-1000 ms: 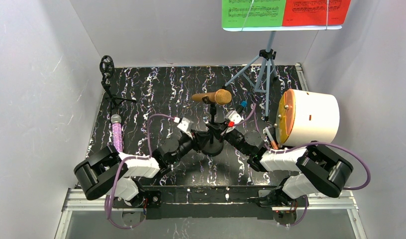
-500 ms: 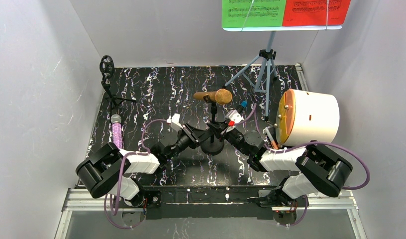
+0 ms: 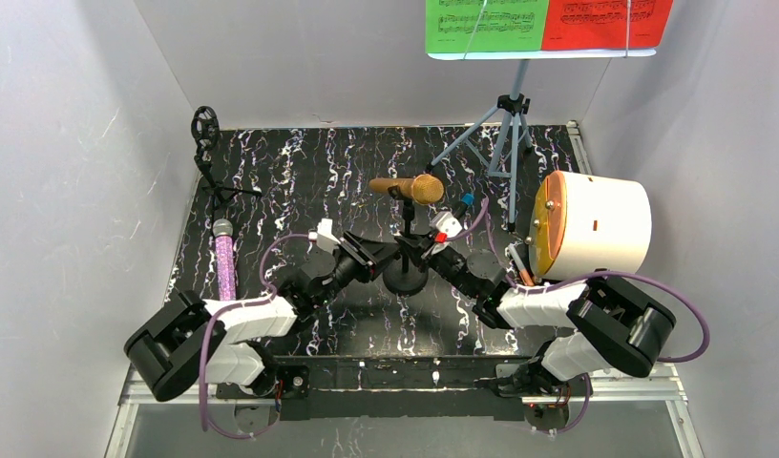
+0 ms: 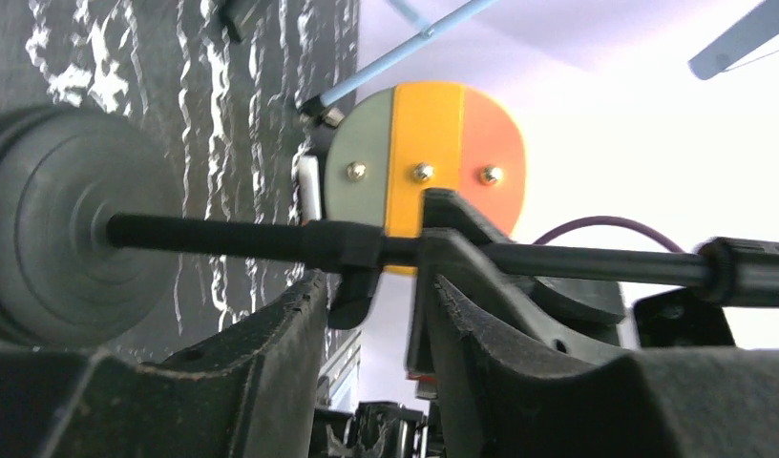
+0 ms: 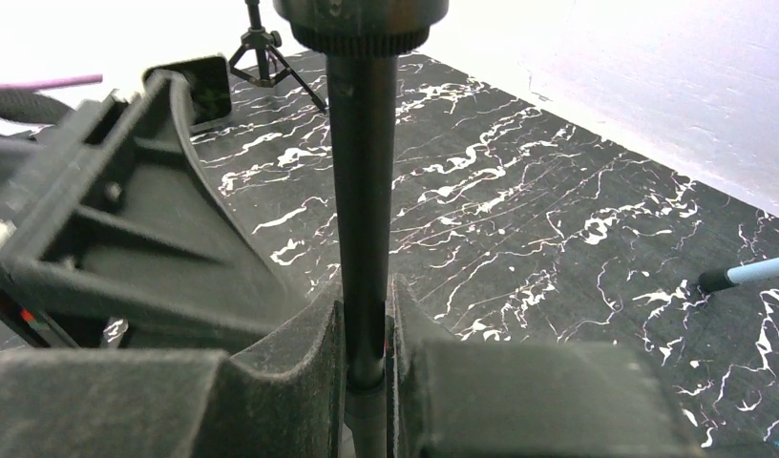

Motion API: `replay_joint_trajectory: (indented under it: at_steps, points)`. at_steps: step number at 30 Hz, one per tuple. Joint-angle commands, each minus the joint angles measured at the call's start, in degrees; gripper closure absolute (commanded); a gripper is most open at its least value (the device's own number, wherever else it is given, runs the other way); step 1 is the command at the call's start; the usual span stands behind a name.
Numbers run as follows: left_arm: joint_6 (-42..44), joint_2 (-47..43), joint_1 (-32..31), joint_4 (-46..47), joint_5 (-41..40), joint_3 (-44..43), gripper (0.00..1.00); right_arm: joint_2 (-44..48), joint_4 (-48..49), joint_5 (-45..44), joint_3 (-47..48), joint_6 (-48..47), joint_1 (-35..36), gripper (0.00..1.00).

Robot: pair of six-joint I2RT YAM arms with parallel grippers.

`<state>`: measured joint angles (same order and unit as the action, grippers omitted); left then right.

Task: Pack up the instrument practice props
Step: Unscrew the knob on the microphone stand.

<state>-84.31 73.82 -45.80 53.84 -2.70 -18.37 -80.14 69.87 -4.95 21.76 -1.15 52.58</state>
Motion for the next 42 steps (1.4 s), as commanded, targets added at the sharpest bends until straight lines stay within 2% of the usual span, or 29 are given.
replay_joint_trajectory:
  at_steps: [1,7,17,22,28,32,42]
  points:
    - [4.5,-5.0,1.0,0.9,-5.0,-1.7,0.58,-0.1,1.6,0.3,1.8,-2.0,0.2,0.99]
    - [7.1,-4.4,1.2,-0.1,-3.7,-3.2,0.59,-0.3,1.2,0.6,2.0,-2.0,0.3,0.99]
    - [5.9,-2.0,1.1,-2.6,-3.5,-1.6,0.62,-0.1,1.1,0.6,2.1,-2.0,0.3,0.99]
    - [10.0,-4.6,1.2,-9.4,-6.6,-2.2,0.61,-0.5,1.1,0.9,2.3,-2.1,0.4,0.99]
    - [16.3,-9.8,1.1,-18.0,-11.5,-4.2,0.54,-0.9,1.0,1.1,2.5,-2.0,0.4,0.99]
    - [19.4,-10.3,1.2,-19.2,-9.7,-5.5,0.54,-1.4,1.0,1.2,2.7,-2.0,0.4,0.99]
    - [19.6,-6.6,1.1,-17.1,-4.8,-7.3,0.55,-2.1,1.0,1.5,3.1,-1.8,0.5,0.99]
